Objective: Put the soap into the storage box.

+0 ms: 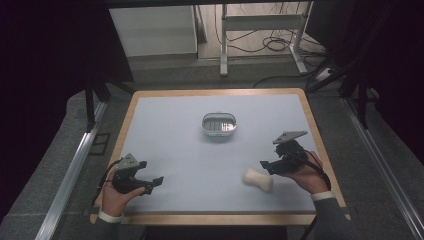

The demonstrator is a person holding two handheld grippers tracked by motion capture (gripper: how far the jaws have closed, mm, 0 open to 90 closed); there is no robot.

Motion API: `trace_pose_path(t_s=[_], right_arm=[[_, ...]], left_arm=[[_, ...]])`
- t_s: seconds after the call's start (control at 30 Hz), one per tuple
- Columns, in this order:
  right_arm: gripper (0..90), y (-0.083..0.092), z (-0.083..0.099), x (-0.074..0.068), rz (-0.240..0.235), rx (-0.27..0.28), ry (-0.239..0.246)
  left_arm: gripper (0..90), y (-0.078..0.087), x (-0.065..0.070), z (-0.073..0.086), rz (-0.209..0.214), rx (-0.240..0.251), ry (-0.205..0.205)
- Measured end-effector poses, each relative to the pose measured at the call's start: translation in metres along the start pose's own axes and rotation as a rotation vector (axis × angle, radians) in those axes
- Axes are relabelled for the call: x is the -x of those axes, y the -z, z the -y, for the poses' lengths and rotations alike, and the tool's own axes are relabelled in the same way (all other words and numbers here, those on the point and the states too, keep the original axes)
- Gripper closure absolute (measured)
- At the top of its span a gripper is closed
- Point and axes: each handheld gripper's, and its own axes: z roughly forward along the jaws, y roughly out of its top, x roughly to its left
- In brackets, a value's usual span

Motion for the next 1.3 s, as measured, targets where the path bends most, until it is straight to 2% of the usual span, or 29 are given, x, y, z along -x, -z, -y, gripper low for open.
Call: trace_pose_path(t_s=[0.17, 0.47, 0.6, 0.8, 1.03, 1.13, 1.17, 1.2, 1.3], right_arm=[[22.1, -0.009, -0.003, -0.007, -0.049, -0.076, 0.059], [27.4, -0.021, -0.005, -0.022, -0.103, -0.168, 0.114], [28.5, -0.024, -0.005, -0.025, -0.117, -0.184, 0.126], [29.5, -0.032, -0.002, -0.028, -0.131, -0.212, 0.129], [30.3, -0.04, 0.0, -0.032, -0.121, -0.264, 0.135], [32.4, -0.044, 0.0, -0.035, -0.13, -0.294, 0.152], [33.5, -0.048, 0.001, -0.038, -0.122, -0.325, 0.166], [33.5, -0.048, 0.001, -0.038, -0.122, -0.325, 0.166], [38.6, -0.055, 0.003, -0.04, -0.133, -0.369, 0.178]], left_arm=[[7.6, -0.001, 0.0, 0.0, 0.003, -0.006, -0.003], [7.6, 0.0, 0.0, 0.0, 0.005, -0.006, -0.003], [7.6, -0.001, 0.0, 0.001, 0.006, -0.009, -0.003], [7.6, 0.0, -0.001, 0.001, 0.005, -0.01, -0.003], [7.6, -0.002, -0.001, 0.002, 0.005, -0.017, -0.006], [7.6, -0.002, -0.001, 0.002, 0.005, -0.017, -0.006], [7.6, -0.002, -0.001, 0.002, 0.005, -0.017, -0.006], [7.6, -0.001, -0.001, 0.002, 0.005, -0.021, -0.011], [7.6, 0.0, -0.001, 0.002, 0.003, -0.016, -0.006]])
